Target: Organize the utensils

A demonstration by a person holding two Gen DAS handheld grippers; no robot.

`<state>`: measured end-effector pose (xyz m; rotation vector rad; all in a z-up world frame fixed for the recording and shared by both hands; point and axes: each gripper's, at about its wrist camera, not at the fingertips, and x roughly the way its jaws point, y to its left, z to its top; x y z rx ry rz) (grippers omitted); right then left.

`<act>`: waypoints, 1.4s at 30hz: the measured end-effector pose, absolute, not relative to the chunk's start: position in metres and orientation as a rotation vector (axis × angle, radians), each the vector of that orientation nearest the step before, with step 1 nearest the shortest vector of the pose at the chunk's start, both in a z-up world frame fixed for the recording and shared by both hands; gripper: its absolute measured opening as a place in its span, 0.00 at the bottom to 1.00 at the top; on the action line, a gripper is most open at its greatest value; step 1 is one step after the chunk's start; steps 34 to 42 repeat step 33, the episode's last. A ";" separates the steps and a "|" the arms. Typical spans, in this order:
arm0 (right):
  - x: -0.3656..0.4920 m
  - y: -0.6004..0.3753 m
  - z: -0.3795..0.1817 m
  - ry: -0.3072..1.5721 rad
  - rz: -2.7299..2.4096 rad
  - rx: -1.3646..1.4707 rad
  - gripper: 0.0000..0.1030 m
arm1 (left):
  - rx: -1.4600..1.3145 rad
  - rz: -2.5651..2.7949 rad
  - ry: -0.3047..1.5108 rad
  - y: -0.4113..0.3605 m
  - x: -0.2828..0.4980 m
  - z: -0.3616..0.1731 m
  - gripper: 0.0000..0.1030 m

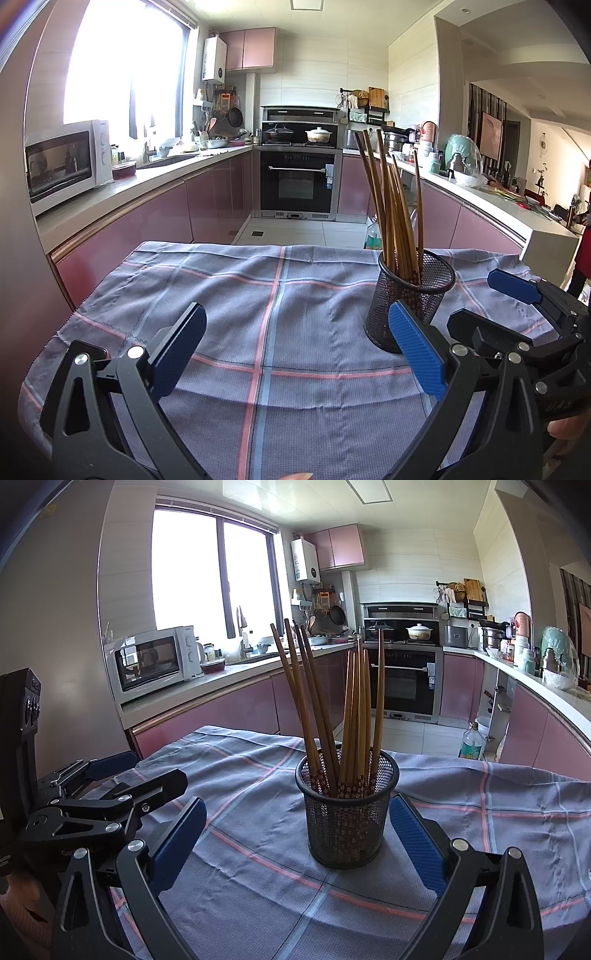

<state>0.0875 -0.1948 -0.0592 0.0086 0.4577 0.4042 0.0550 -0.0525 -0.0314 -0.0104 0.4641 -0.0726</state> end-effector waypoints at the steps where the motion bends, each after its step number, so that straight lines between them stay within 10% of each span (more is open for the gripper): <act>1: 0.087 -0.195 -0.059 0.458 0.405 0.009 0.93 | -0.011 -0.072 0.465 -0.053 0.055 -0.032 0.94; 42: 0.092 -0.198 -0.067 0.489 0.392 0.014 0.93 | -0.024 -0.094 0.535 -0.060 0.065 -0.046 0.94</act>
